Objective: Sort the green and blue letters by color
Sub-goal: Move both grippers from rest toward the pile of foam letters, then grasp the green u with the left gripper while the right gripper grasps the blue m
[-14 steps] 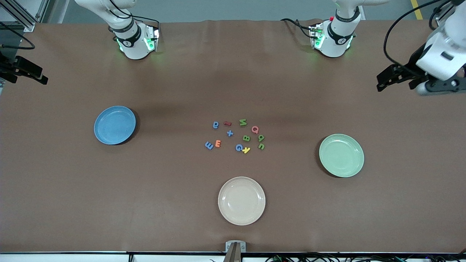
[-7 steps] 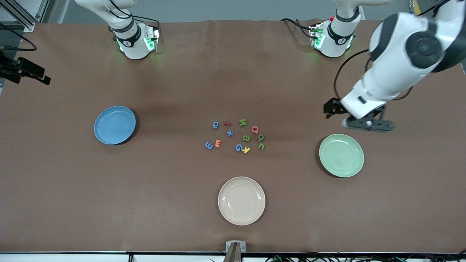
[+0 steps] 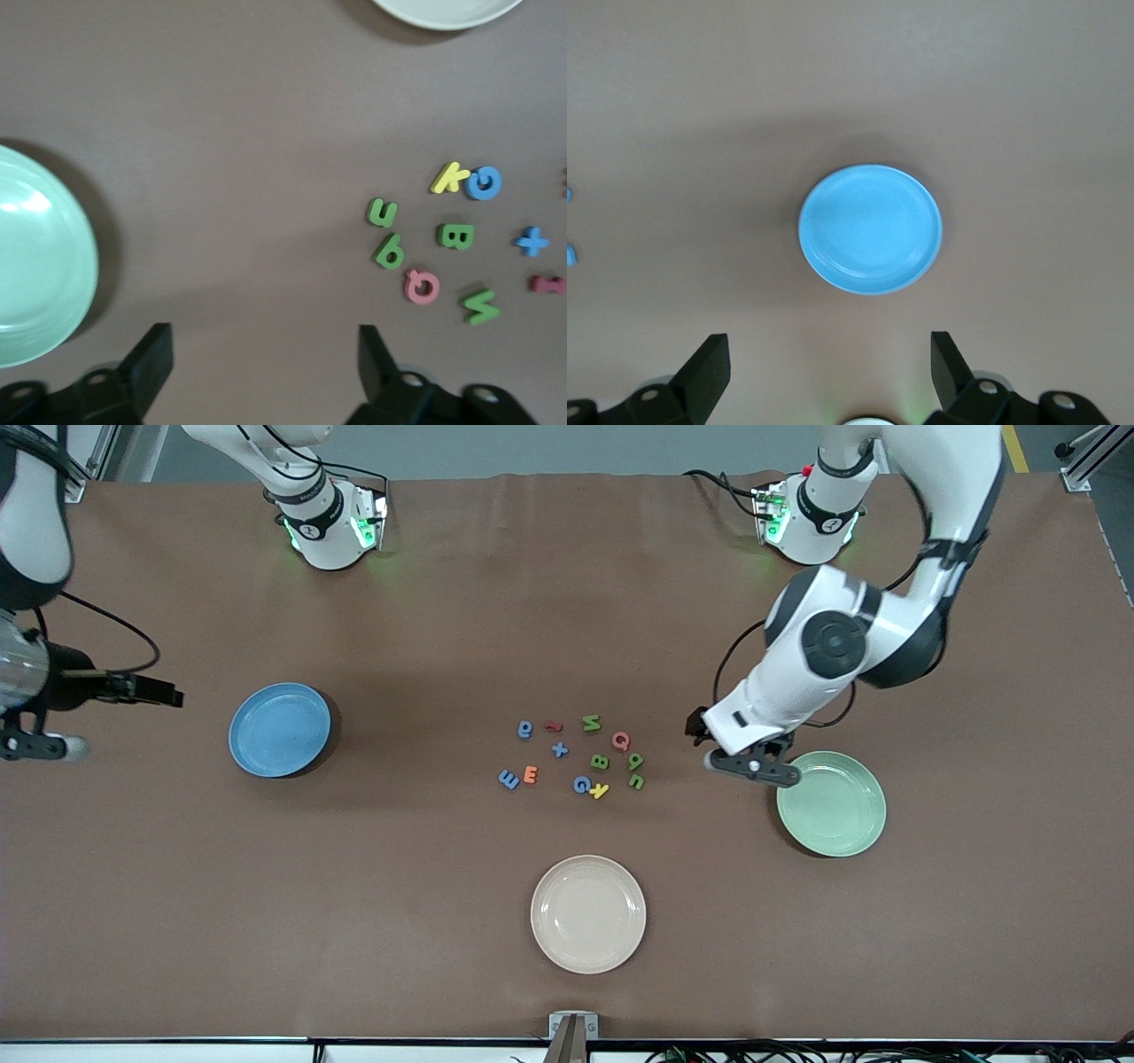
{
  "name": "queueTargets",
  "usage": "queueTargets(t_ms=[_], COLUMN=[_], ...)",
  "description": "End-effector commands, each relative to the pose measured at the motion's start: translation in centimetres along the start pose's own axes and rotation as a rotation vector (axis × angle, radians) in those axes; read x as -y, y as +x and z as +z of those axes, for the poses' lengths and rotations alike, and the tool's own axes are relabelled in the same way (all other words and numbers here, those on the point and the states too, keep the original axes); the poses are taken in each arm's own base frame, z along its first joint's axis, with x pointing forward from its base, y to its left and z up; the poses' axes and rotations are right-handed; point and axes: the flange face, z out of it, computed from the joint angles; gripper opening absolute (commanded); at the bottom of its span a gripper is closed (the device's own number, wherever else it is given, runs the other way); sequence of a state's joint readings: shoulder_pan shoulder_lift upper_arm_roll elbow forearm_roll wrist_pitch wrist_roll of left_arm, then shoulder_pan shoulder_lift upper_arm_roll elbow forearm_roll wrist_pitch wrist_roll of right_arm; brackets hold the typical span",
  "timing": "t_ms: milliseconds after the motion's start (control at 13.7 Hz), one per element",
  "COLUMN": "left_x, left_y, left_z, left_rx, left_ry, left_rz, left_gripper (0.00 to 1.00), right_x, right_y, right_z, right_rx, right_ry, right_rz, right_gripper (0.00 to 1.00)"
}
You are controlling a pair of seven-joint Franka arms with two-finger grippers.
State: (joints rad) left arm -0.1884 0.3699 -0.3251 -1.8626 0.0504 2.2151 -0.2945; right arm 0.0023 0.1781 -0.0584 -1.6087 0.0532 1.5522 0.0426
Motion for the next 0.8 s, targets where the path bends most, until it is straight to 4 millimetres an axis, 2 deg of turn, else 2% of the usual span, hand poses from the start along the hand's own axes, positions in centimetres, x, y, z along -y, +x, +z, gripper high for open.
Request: queueTargets(t_ms=[0,73,293,439,512,585,659,732], left_x=[-3.3,-5.0,-7.6,-8.8,-9.1,-9.5,-10.1,-10.3], left_y=[2.5,3.0,3.8,3.9,3.8,3.6,3.4,3.2], left_z=[3.2,4.6,8.2,9.9,10.6,11.4,11.9,12.5], left_rx=[-0.002,-0.002,-0.001,-0.006,-0.013,-0.010,-0.014,-0.015], left_ry=[0.031,0.041,0.077,0.077,0.072,0.069,0.069,0.080], left_rz=[-0.058,-0.075,-0.087,-0.092,-0.089,-0.085,-0.084,-0.093], left_gripper=[0.74,0.72,0.64,0.64,0.64,0.63,0.62,0.60], right_x=[6.0,8.5,16.5,21.4,22.2,22.8,24.8,25.7], right_y=[1.2,1.8,2.7,2.6,3.0,3.1,2.7,3.0], right_z=[1.9,3.2,7.3,10.0,11.0,11.1,12.2,13.3], right_rx=[-0.023,-0.041,-0.052,-0.074,-0.083,-0.096,-0.099,-0.107], right_ry=[0.007,0.008,0.004,0.002,0.010,0.019,-0.002,-0.008], right_rz=[0.059,0.102,0.132,0.292,0.388,0.444,0.459,0.465], right_gripper=[1.00,1.00,1.00,1.00,1.00,1.00,1.00,1.00])
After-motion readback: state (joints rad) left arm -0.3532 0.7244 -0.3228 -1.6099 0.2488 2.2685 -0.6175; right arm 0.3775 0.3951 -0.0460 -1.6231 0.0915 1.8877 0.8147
